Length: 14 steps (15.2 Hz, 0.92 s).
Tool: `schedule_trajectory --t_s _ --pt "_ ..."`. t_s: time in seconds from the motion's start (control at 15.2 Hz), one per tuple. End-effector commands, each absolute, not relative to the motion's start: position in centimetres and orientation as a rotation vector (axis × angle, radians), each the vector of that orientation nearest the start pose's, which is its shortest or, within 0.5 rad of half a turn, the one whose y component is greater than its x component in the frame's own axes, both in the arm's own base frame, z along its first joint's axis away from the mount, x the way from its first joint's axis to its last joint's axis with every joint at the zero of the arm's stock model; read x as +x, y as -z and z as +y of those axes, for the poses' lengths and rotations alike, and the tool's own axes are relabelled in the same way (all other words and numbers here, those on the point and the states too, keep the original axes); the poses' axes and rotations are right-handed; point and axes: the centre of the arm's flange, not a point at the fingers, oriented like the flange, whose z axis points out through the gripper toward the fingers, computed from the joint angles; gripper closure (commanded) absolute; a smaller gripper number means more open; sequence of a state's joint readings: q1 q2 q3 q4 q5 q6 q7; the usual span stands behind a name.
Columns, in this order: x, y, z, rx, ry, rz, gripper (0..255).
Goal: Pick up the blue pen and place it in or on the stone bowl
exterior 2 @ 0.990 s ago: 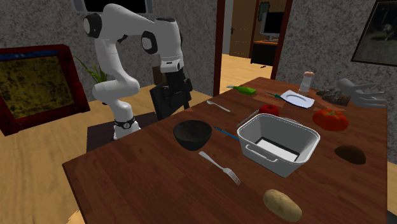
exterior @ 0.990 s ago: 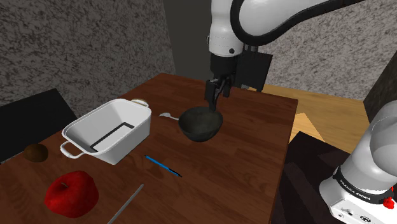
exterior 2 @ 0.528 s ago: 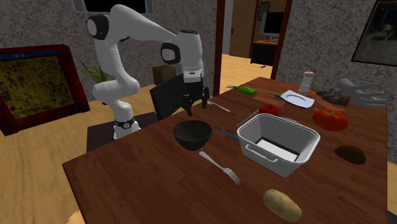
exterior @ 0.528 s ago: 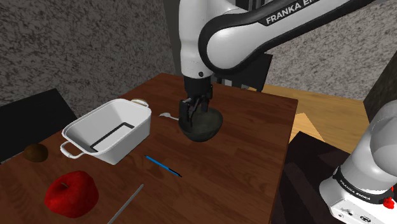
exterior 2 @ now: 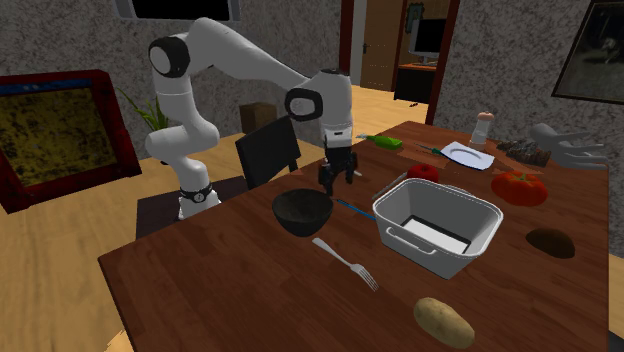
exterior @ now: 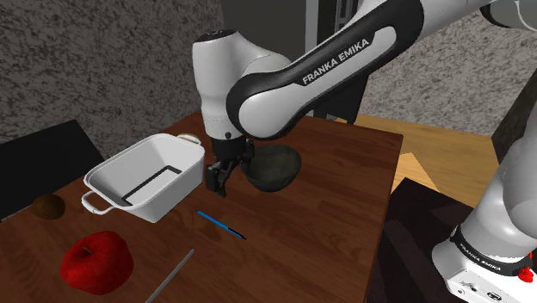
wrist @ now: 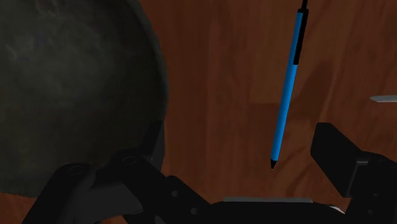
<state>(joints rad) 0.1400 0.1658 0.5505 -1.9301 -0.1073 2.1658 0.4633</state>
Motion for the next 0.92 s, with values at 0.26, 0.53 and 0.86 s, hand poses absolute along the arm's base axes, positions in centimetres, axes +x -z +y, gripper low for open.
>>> schedule_trajectory --t_s 0.26,0.53,0.86 --pt "50.3 -38.6 43.6 -3.066 0.138 -0.443 0" --pt "51.1 -36.6 45.3 -3.067 0.139 -0.449 0" --pt "51.4 -34.0 45.5 -3.067 0.139 -0.449 0"
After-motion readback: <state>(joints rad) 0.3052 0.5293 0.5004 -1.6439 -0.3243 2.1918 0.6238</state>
